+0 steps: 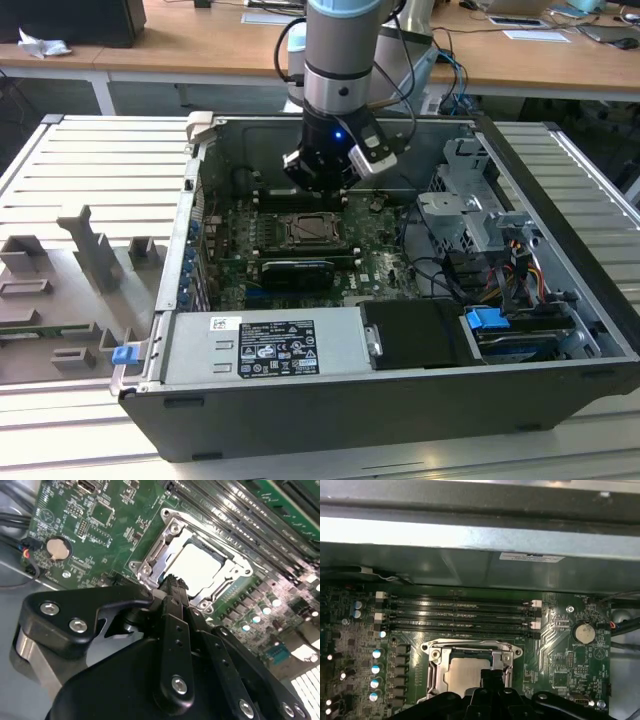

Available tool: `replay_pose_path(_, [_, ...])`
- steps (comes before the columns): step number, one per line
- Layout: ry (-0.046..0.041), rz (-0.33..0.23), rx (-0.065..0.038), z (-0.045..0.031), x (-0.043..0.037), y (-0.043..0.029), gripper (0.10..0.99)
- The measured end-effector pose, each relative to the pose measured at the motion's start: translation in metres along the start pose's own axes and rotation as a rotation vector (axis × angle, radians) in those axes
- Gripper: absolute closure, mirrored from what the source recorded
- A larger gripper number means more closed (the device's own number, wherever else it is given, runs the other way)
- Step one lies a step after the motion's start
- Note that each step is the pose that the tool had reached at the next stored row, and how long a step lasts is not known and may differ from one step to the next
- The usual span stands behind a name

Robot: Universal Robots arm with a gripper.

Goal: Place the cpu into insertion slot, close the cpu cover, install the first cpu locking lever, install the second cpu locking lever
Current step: 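Install the second cpu locking lever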

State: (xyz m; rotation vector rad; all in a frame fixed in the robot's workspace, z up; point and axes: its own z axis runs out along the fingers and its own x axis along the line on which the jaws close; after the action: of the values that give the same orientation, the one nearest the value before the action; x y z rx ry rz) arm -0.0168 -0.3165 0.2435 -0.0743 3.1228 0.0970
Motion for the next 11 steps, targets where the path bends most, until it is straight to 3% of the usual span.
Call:
replay_pose_path(4, [0.0, 0.0, 0.0, -0.0015, 0.0001, -0.0027, 0.98])
replay_pose_path(11, [0.0019, 0.0, -0.003, -0.0028, 0.0012, -0.0264, 0.98])
